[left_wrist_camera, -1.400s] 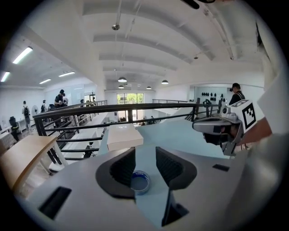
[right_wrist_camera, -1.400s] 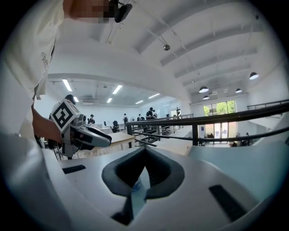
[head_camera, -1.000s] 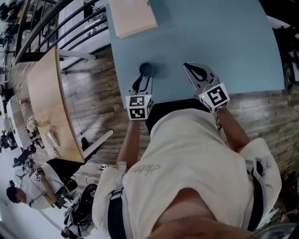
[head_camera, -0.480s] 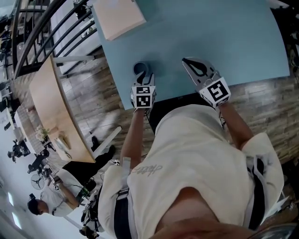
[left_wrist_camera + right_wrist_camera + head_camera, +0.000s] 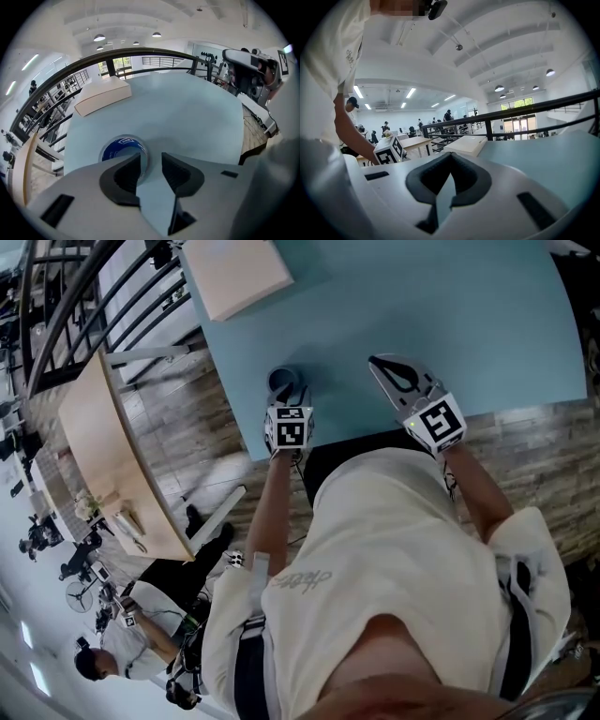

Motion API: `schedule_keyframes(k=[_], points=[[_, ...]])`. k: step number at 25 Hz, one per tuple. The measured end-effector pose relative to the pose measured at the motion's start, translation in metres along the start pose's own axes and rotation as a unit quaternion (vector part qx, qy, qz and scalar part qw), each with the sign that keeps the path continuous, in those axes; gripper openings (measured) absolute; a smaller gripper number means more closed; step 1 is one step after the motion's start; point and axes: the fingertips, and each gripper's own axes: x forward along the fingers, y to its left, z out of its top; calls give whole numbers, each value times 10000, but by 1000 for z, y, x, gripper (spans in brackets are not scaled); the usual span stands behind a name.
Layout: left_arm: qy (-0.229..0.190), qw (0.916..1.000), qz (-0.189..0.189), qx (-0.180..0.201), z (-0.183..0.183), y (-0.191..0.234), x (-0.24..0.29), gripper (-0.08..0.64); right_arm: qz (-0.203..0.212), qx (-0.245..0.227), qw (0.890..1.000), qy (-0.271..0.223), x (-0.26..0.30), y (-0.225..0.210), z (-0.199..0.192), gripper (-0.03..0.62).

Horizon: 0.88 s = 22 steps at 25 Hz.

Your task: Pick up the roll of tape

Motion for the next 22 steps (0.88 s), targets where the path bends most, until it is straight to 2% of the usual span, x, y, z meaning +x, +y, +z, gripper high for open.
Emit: schedule_keyframes(k=[8,11,17,22], points=[[440,9989,-160,-21,-5,1,11,152,-16,178,9998,29,12,-9,-1,8],[641,9976,-243,26,-12,-1,16,152,-4,234,9996,182,11,-8,-12,8],[844,9960,-267,68,-17,-2,23,147,-54,278,9995,157,14,-7,-13,8],[1003,9947,-88,214,-18,2,26,73,-53,215,9995,227,9,-9,-20,8]])
